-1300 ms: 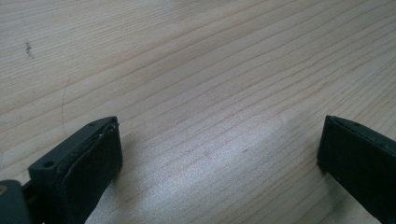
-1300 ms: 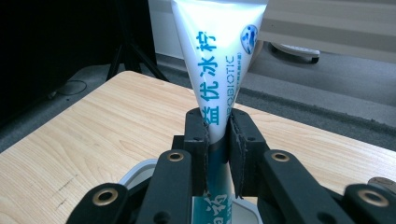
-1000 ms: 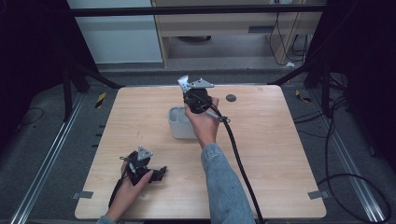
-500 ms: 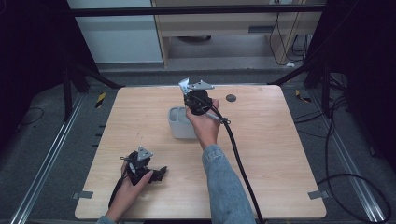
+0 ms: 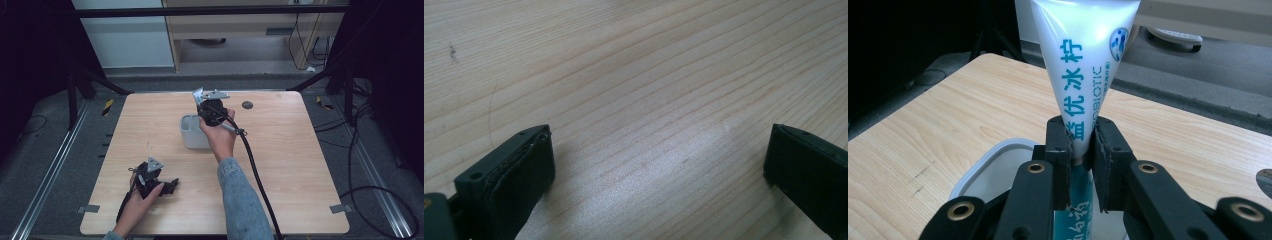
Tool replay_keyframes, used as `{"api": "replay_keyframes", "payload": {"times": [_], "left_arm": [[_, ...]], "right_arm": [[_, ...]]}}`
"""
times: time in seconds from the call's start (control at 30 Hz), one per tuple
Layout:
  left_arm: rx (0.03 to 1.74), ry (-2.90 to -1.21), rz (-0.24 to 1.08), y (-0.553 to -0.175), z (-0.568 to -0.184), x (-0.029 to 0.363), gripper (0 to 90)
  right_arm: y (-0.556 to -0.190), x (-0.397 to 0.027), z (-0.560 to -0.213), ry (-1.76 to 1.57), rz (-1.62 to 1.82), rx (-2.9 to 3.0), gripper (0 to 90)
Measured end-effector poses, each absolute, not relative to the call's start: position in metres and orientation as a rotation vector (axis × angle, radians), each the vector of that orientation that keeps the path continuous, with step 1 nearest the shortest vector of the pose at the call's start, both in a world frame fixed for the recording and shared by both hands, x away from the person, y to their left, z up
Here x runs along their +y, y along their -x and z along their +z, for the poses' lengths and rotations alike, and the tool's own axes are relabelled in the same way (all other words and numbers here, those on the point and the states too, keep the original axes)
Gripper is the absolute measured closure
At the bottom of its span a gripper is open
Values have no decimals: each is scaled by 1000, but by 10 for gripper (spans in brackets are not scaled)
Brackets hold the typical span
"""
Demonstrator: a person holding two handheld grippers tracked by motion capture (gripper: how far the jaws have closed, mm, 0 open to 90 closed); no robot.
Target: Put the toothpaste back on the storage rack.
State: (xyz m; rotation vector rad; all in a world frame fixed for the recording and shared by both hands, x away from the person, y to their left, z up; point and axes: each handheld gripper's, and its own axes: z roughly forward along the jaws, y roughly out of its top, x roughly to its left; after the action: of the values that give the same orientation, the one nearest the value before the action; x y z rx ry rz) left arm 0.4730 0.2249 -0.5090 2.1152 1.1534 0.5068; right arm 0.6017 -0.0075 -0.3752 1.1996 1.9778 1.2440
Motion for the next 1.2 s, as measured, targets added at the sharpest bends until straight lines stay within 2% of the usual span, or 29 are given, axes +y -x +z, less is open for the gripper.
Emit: {"api": "replay_keyframes", "payload": {"times": [1.2], "left_arm": [[1148,-2116,503,-473,-509,224,0]], "right_arm": [[-597,-8,-383,-1200,1245,1998,791]]}}
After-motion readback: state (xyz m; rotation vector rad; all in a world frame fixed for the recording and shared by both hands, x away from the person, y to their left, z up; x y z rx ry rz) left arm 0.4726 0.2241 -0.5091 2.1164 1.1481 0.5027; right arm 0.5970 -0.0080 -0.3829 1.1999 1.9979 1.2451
